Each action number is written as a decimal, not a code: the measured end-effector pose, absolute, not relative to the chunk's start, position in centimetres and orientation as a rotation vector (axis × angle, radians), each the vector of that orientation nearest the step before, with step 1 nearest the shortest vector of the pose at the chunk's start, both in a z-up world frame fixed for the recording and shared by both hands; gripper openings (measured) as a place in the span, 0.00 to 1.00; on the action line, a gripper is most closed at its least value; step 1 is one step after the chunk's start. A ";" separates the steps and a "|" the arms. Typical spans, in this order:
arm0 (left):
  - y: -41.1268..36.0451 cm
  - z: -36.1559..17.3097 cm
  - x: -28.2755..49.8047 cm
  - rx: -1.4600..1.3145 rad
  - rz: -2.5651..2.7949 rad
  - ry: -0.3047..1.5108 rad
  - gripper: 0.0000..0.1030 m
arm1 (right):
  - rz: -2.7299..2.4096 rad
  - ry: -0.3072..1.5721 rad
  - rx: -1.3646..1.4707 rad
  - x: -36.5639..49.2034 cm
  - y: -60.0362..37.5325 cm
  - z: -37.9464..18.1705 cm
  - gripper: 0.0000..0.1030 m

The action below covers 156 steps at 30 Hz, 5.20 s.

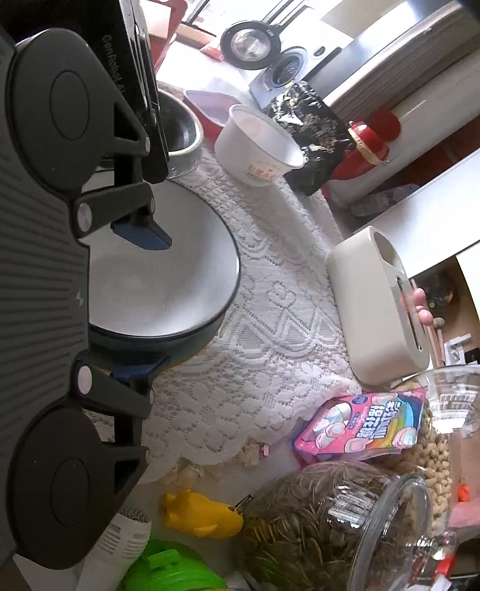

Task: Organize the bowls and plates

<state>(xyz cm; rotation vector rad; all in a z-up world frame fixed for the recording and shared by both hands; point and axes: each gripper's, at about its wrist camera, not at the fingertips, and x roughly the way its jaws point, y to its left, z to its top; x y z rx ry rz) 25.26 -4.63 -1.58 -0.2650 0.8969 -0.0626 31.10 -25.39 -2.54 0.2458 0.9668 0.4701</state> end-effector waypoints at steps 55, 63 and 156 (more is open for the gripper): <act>-5.0 -6.6 29.7 -0.293 -0.110 1.037 0.24 | 0.397 1.148 0.194 34.1 -22.8 -7.1 0.63; -4.9 -6.7 29.8 -0.306 -0.100 1.039 0.25 | 0.424 1.142 0.264 34.1 -23.4 -6.9 0.64; 2.5 8.2 27.8 -0.327 -0.338 0.799 0.30 | 0.381 0.860 -0.128 29.6 -15.3 12.0 0.54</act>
